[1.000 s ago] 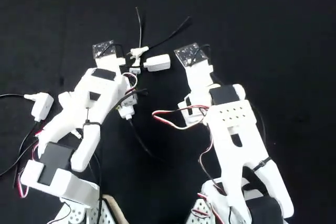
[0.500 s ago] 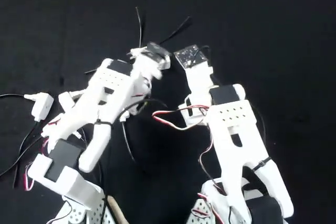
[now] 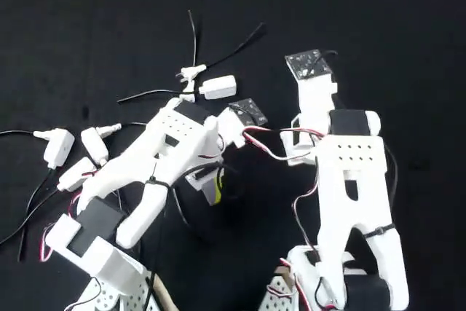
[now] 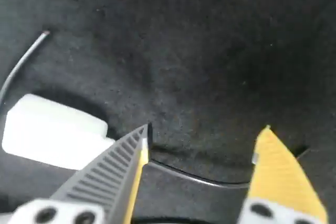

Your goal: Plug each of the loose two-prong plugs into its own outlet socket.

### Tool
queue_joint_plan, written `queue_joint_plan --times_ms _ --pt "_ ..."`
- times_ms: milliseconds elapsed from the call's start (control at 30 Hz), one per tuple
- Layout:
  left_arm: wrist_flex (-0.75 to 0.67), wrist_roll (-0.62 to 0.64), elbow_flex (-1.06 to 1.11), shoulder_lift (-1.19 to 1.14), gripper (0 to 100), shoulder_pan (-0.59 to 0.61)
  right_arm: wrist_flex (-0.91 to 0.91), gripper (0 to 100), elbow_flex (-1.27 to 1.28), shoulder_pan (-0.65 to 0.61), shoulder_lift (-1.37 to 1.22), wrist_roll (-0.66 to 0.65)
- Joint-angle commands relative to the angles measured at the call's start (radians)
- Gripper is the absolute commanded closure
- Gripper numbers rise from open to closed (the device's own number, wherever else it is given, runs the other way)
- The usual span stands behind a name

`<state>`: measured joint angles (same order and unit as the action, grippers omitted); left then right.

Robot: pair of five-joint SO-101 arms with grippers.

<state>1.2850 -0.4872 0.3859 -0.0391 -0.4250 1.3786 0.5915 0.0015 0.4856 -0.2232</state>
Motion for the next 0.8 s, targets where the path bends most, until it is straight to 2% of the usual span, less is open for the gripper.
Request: queue_joint_plan --times_ms 0,167,267,333,533,633,767 --pt "0.081 0.034 -0.081 0.106 67 -0.002 0.006 93.8 -0.056 0.023 0.001 -0.008" --pt "0.273 0.035 -0.117 0.373 67 0.008 0.006 93.8 -0.054 0.017 0.001 -0.009" --pt "0.296 0.031 -0.107 0.578 67 0.122 0.006 93.8 -0.053 -0.005 0.001 -0.052" --pt "0.285 0.026 -0.074 0.697 67 0.251 0.008 93.8 -0.051 -0.04 -0.002 -0.038" --pt "0.167 -0.021 0.242 0.902 67 0.572 0.023 93.8 -0.137 -0.269 -0.093 0.011" --pt "0.015 0.064 0.469 0.99 67 0.708 -0.011 92.9 -0.211 -0.39 -0.189 -0.02" --pt "-0.198 0.238 0.756 1.148 67 0.846 -0.069 85.5 -0.34 -0.499 -0.369 -0.029"
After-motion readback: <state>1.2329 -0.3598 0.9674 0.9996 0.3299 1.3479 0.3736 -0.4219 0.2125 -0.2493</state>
